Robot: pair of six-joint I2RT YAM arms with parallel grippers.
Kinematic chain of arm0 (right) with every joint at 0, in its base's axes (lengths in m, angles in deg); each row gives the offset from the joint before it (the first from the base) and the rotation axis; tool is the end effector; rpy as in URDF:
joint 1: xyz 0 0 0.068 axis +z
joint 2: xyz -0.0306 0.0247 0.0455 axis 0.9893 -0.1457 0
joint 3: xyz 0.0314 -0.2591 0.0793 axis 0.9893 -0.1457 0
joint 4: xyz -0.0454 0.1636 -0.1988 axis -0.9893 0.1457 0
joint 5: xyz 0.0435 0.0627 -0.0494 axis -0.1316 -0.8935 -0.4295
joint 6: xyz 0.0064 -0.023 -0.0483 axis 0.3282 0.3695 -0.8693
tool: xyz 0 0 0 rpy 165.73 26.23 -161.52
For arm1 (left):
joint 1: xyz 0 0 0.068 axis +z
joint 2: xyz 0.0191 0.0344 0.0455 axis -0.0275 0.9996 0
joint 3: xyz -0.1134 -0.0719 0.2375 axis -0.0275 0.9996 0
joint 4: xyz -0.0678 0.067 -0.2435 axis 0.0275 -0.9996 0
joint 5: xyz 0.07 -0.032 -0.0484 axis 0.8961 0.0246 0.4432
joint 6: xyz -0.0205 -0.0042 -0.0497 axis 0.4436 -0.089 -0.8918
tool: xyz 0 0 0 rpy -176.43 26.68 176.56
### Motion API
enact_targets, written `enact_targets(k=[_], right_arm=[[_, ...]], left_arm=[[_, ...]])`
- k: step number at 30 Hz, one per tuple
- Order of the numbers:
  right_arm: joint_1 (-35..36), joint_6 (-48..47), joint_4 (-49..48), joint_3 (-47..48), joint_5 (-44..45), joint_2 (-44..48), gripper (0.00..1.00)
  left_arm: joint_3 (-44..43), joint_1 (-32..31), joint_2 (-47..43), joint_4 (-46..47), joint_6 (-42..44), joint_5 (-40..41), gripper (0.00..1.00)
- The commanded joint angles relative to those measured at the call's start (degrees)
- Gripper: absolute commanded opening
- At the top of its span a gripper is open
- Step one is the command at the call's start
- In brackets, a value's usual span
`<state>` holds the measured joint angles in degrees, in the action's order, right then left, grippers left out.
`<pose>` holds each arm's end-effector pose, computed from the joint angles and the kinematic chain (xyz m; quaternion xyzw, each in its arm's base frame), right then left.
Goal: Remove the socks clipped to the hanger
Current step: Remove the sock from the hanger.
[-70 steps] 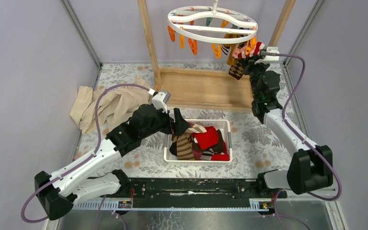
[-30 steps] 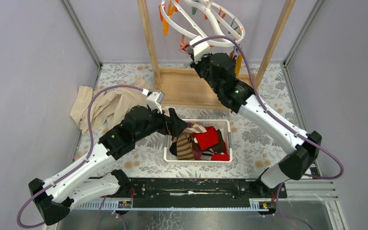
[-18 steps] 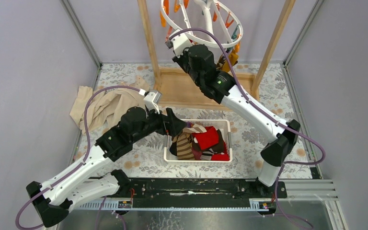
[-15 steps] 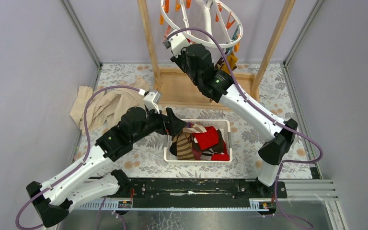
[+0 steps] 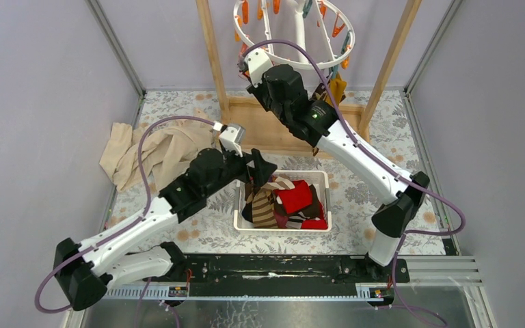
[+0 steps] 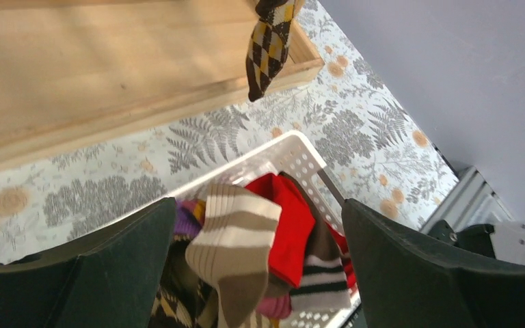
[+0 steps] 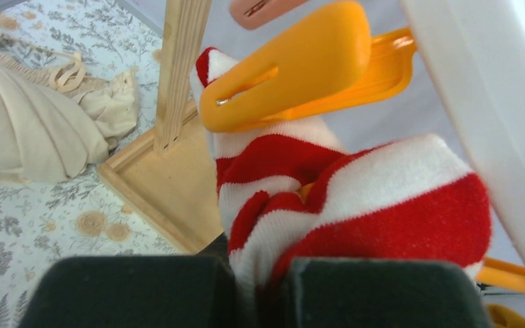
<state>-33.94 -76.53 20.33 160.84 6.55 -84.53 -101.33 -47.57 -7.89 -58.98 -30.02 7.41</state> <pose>0.2864 0.2944 0.4596 -0.3114 0.6871 0.0093 0.6563 0.1615 -0.1658 0.3253 0.1310 0.7740 -0.3530 0.5091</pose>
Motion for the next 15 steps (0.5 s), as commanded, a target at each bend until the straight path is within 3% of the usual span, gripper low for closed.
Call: enact_targets(k=[1,8,11,15], right_arm=[[0.4,3.0,2.4,2.5,-1.8,3.6,0.01],[0.3,4.7,2.2,-2.4,-0.7,6.2,0.09],[0.3,6.6,2.6,-4.3,-1.1,7.9,0.27],[0.1,8.7,2.1,-7.8,-1.1,10.6,0.40]], left_arm=[[-1.5,-0.1,5.0,13.9,5.9,2.1,0.99],[-3.3,0.2,7.0,14.1,8.2,3.8,0.99],[-2.4,0.9,6.2,15.2,9.0,3.7,0.98],[-2.1,2.0,5.4,15.8,9.3,2.6,0.98]])
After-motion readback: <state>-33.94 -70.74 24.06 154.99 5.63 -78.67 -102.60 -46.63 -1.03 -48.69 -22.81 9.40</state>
